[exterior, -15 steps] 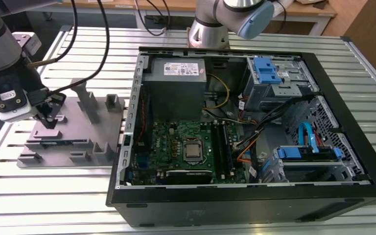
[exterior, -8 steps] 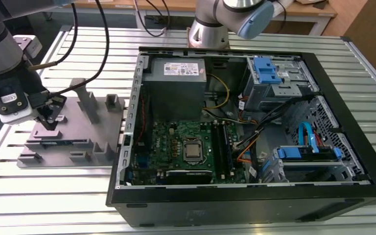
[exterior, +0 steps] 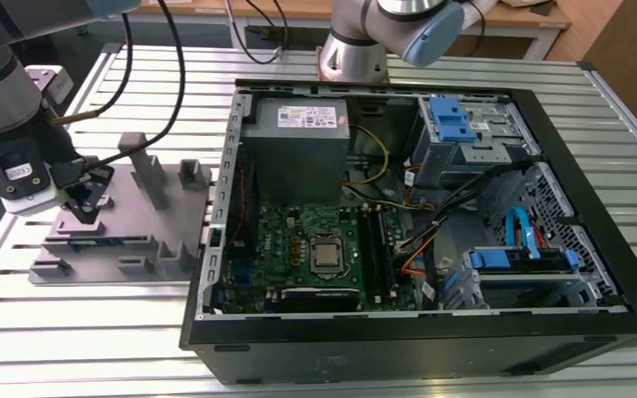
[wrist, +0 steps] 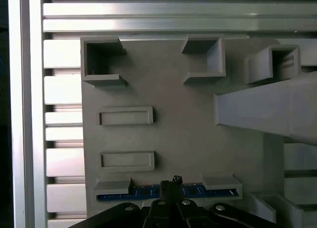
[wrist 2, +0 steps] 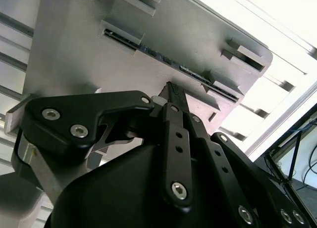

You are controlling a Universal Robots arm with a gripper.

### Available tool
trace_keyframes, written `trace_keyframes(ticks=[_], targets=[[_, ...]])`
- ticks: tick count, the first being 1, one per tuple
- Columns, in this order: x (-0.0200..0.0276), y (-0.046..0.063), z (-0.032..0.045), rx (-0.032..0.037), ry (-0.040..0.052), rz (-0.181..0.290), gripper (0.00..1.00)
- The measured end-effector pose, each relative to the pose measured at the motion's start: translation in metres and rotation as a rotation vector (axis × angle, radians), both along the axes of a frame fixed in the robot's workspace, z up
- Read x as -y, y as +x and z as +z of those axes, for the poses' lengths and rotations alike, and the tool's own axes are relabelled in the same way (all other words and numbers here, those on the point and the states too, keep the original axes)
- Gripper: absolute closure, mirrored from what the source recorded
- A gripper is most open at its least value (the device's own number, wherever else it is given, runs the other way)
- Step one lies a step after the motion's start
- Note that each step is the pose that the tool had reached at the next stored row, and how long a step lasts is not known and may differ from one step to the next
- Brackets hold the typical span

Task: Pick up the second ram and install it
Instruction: 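Reach for the second ram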

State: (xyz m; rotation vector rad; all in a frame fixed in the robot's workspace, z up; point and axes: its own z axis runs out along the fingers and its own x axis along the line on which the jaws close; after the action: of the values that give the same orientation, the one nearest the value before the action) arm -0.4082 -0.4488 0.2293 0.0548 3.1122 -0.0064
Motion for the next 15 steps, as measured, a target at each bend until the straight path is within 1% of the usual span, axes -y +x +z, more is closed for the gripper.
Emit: trace_keyframes(ticks=[10, 15], targets=[[0.0, -0.001, -0.0127, 0.0, -0.0002, 0.0, 0.89], [0.0, -0.001, -0.0137, -0.0001, -0.0005, 0.0, 0.89]])
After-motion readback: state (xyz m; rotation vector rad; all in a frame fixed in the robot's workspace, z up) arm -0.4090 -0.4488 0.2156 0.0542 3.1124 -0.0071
